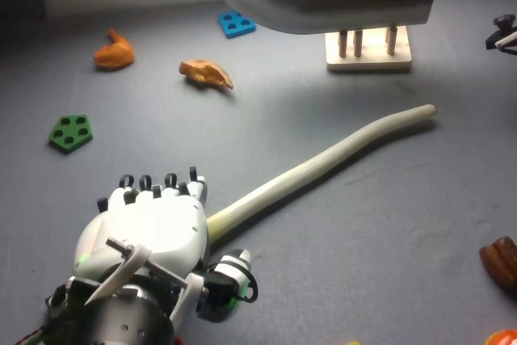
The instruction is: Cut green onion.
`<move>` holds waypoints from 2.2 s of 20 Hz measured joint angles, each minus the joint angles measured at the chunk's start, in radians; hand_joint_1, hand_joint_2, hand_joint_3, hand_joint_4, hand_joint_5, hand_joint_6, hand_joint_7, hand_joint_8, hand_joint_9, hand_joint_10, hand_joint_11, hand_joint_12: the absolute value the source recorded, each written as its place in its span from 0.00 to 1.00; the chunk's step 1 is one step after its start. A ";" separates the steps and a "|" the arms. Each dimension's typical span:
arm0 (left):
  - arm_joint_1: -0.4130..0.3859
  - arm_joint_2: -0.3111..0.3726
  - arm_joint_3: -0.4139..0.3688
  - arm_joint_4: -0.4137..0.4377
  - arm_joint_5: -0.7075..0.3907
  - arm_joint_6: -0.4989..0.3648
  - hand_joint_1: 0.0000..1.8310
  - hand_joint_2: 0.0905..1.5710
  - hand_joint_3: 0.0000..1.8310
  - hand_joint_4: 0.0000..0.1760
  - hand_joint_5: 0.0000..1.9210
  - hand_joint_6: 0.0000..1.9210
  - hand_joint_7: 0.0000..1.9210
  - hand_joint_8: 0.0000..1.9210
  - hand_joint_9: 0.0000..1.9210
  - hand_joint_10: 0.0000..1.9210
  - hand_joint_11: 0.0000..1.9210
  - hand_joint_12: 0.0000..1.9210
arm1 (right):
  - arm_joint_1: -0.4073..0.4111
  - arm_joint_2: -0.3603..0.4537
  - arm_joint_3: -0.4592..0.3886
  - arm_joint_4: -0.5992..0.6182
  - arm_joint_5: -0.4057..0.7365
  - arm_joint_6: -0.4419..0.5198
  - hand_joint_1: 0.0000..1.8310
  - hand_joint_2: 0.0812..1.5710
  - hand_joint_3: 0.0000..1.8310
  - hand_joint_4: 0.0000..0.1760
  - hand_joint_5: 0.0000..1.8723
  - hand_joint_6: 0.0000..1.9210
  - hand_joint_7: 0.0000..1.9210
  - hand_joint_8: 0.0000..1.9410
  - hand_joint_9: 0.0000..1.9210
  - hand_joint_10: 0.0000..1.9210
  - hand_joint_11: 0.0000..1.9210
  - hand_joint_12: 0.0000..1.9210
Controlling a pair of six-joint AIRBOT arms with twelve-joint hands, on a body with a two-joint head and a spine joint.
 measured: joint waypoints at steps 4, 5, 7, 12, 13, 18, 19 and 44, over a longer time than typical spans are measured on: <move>-0.035 0.031 -0.003 -0.011 -0.041 0.065 0.24 0.85 0.00 0.08 0.05 0.00 0.10 0.00 0.09 0.00 0.00 0.38 | -0.006 -0.004 0.000 0.011 0.005 0.001 0.87 0.44 0.49 1.00 0.71 1.00 0.82 1.00 0.85 1.00 0.89 1.00; -0.044 0.042 -0.004 -0.009 -0.053 0.083 0.24 0.85 0.00 0.05 0.05 0.00 0.09 0.00 0.09 0.00 0.00 0.38 | -0.006 -0.006 0.000 0.017 0.006 0.001 0.86 0.45 0.48 1.00 0.70 1.00 0.82 1.00 0.85 1.00 0.89 1.00; -0.065 0.063 -0.005 0.001 -0.081 0.109 0.24 0.84 0.00 0.02 0.06 0.00 0.10 0.00 0.09 0.00 0.00 0.39 | -0.006 -0.013 0.002 0.022 0.008 0.002 0.87 0.46 0.47 1.00 0.71 1.00 0.82 1.00 0.85 1.00 0.89 1.00; -0.114 0.131 -0.011 -0.010 -0.159 0.196 0.24 0.85 0.00 0.01 0.07 0.00 0.11 0.00 0.10 0.00 0.00 0.39 | -0.003 -0.040 0.047 0.019 0.014 0.002 0.86 0.46 0.47 1.00 0.71 1.00 0.82 1.00 0.86 1.00 0.89 1.00; -0.131 0.143 -0.009 -0.011 -0.179 0.220 0.23 0.85 0.00 0.01 0.08 0.01 0.11 0.00 0.10 0.00 0.00 0.38 | 0.002 -0.043 0.054 0.013 0.009 0.002 0.86 0.47 0.47 1.00 0.71 1.00 0.82 1.00 0.85 1.00 0.89 1.00; -0.181 0.172 0.001 -0.042 -0.245 0.267 0.23 0.85 0.00 0.03 0.06 0.00 0.11 0.00 0.10 0.00 0.00 0.35 | 0.003 -0.046 0.058 0.014 0.006 0.002 0.87 0.43 0.51 1.00 0.72 1.00 0.83 1.00 0.86 1.00 0.89 1.00; -0.193 0.179 0.001 -0.058 -0.249 0.281 0.23 0.85 0.00 0.03 0.06 0.00 0.11 0.00 0.10 0.01 0.00 0.35 | 0.000 -0.047 0.058 0.015 0.006 0.002 0.87 0.43 0.51 1.00 0.72 1.00 0.83 1.00 0.86 1.00 0.89 1.00; -0.311 0.249 -0.018 -0.124 -0.293 0.400 0.25 0.84 0.00 0.00 0.09 0.00 0.11 0.00 0.10 0.00 0.00 0.34 | -0.048 -0.134 0.152 0.042 -0.028 0.045 0.65 0.49 0.53 0.00 0.39 0.83 0.48 0.95 0.54 1.00 0.56 1.00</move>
